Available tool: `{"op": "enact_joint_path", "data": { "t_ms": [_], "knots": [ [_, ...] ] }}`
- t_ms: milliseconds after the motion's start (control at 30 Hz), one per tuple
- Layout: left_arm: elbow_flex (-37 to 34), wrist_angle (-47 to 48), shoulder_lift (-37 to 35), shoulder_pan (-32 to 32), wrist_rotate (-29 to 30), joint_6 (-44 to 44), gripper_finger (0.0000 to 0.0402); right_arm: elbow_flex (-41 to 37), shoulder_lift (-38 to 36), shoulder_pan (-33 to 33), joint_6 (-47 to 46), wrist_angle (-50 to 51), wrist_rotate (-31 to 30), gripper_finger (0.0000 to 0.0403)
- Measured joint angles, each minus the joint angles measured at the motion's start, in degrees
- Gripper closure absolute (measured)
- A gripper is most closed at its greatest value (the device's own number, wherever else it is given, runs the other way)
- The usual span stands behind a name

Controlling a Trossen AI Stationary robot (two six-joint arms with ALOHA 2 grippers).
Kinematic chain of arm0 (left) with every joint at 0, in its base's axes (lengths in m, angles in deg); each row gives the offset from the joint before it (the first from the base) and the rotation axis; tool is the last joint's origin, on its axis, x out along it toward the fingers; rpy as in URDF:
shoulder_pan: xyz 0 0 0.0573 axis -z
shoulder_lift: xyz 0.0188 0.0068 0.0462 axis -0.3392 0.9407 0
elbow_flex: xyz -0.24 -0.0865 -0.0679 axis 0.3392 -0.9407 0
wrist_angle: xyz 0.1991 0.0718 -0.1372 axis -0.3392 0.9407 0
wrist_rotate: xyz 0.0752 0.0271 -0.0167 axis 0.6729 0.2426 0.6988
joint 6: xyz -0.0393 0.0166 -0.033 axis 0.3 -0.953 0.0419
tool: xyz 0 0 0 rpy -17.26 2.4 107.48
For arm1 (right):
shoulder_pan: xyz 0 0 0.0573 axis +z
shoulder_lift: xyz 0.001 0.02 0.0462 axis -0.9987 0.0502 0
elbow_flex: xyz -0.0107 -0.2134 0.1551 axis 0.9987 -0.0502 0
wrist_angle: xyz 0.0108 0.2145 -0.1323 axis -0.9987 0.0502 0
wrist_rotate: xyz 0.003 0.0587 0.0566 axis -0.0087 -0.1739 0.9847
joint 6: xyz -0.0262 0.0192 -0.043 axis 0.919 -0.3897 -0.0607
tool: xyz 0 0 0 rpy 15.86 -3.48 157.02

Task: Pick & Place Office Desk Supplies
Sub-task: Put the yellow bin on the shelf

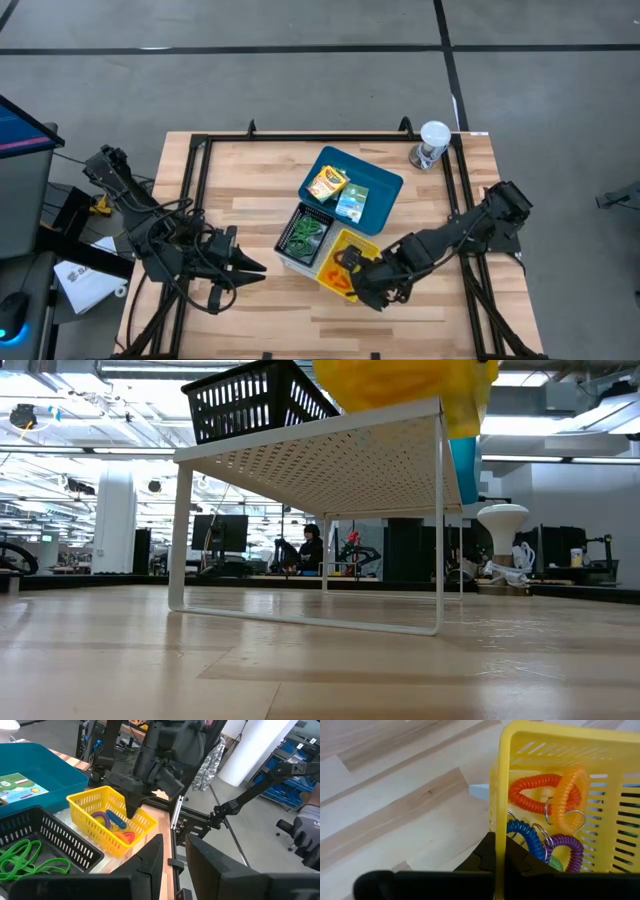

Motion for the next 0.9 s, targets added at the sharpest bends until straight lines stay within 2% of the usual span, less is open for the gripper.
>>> {"op": "enact_joint_path", "data": {
  "t_ms": [300, 900],
  "knots": [
    [0.00, -0.09, 0.00, 0.26, -1.30, 0.31, 0.0325, 0.00, 0.00, -3.19, -2.35, 0.02, 5.57, 0.0403],
    [0.00, -0.10, -0.02, 0.61, -4.46, 0.87, 0.0325, 0.02, 0.00, -4.21, 1.90, 0.30, 5.06, 0.0396]
  ]
}}
